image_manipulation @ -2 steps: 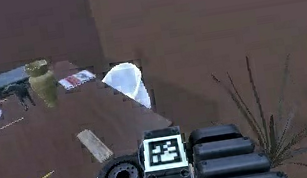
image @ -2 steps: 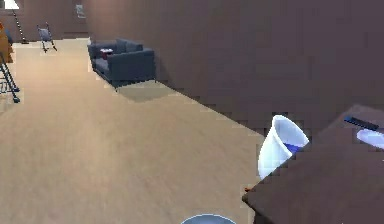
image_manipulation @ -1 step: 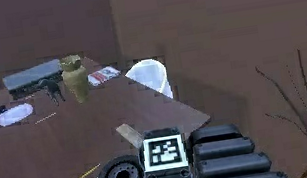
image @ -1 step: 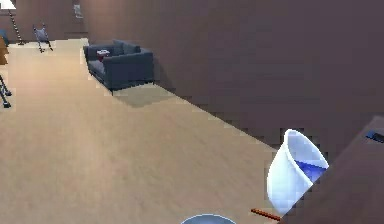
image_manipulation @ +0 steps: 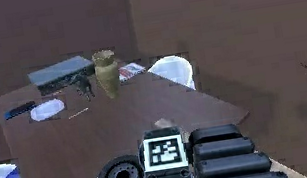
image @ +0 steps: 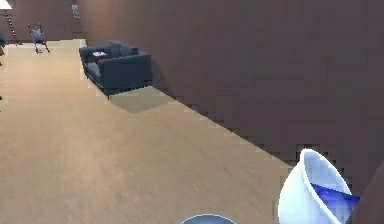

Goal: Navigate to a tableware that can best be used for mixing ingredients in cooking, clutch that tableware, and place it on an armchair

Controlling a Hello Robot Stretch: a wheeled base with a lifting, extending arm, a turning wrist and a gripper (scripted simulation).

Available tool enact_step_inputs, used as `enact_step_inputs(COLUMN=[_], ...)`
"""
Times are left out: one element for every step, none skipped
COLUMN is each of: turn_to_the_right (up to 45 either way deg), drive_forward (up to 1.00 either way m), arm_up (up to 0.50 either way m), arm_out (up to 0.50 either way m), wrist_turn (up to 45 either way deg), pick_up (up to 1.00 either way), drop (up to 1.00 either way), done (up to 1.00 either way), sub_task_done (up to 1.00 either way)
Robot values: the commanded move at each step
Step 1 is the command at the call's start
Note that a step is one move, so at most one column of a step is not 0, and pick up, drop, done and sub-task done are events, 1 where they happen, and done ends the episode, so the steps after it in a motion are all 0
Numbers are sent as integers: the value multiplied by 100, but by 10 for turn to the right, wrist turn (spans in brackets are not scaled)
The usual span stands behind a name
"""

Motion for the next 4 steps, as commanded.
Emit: enact_step_inputs(turn_to_the_right=[-450,-450,-210,0], drive_forward=[0,0,0,20], arm_up=[0,0,0,0], arm_out=[0,0,0,0], wrist_turn=[0,0,0,0], pick_up=[0,0,0,0], drop=[0,0,0,0], done=[0,0,0,0], sub_task_done=[0,0,0,0])
